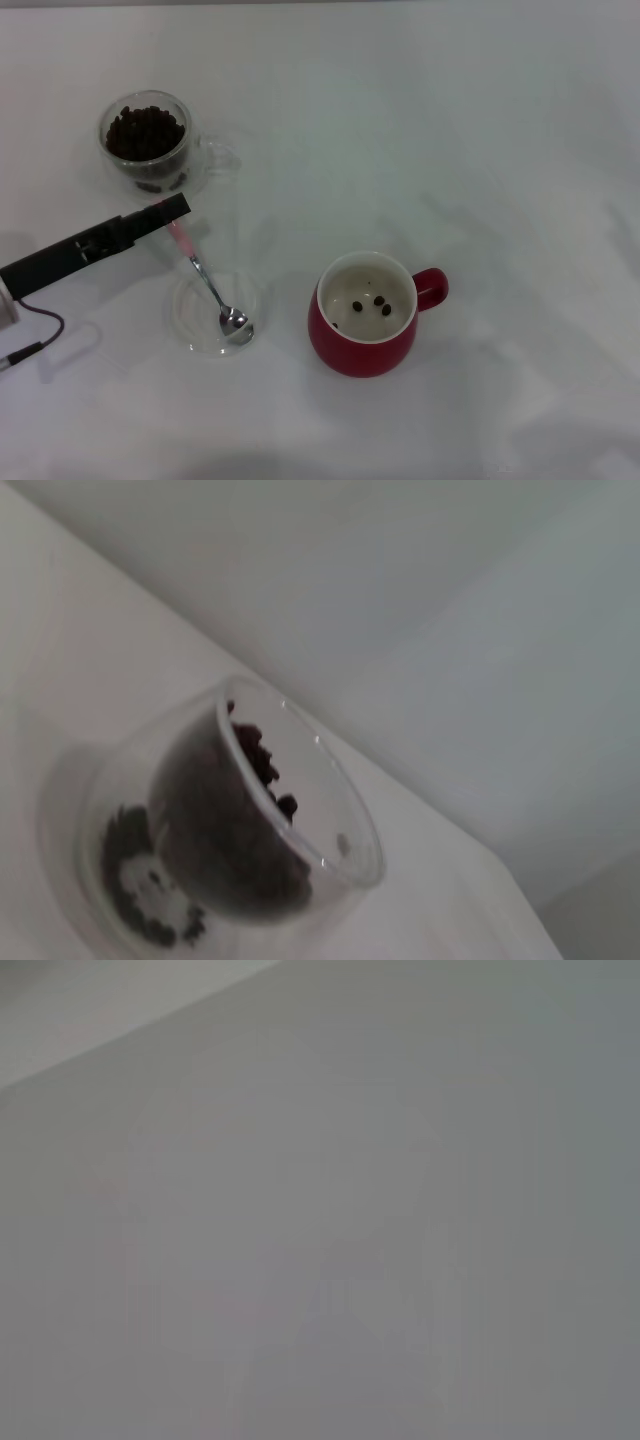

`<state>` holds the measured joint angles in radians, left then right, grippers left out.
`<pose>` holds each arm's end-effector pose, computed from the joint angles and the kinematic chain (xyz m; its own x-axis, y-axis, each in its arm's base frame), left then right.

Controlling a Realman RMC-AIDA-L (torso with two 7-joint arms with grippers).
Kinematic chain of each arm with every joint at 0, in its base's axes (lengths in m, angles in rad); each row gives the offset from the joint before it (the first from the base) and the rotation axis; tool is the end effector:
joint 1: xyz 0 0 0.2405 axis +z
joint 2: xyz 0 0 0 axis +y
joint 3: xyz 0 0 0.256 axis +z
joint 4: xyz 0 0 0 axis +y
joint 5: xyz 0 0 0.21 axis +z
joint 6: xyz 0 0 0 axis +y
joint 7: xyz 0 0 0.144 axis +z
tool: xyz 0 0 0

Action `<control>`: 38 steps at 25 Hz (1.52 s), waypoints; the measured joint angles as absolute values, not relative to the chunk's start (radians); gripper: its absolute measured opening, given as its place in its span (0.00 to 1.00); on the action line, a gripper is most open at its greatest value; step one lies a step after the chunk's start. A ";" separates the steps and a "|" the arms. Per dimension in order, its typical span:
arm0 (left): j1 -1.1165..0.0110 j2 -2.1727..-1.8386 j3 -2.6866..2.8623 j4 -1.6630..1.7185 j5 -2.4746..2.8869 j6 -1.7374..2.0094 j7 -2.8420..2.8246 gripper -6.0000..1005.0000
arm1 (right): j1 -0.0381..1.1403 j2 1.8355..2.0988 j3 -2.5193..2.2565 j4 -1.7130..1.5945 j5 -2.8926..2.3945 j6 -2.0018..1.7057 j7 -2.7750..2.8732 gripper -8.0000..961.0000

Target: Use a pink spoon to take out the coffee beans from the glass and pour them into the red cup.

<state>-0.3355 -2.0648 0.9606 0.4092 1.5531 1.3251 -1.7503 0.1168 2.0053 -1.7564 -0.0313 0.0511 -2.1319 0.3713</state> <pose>-0.3200 0.2829 -0.0374 0.1722 0.7456 0.6438 0.9167 -0.3604 0.1723 0.3256 0.1639 0.0627 0.4615 0.5241 -0.7157 -0.6091 -0.3994 -0.6852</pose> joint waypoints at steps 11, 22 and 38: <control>-0.237 -2.048 0.894 0.567 1.546 1.395 -1.723 0.64 | 0.118 2.010 -1.755 -0.038 0.051 -2.146 0.371 0.63; -0.192 -2.062 0.760 0.654 1.396 1.497 -1.365 0.75 | 0.124 2.003 -1.668 -0.043 0.061 -2.147 0.367 0.63; -0.321 -2.073 0.473 0.481 1.208 1.328 -0.905 0.74 | 0.232 1.976 -1.396 -0.047 0.061 -1.980 0.363 0.63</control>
<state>-0.3208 -2.0733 0.4730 0.4807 1.2084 1.3277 -0.9053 0.2316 1.9756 -1.3958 -0.0472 0.0614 -1.9800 0.3627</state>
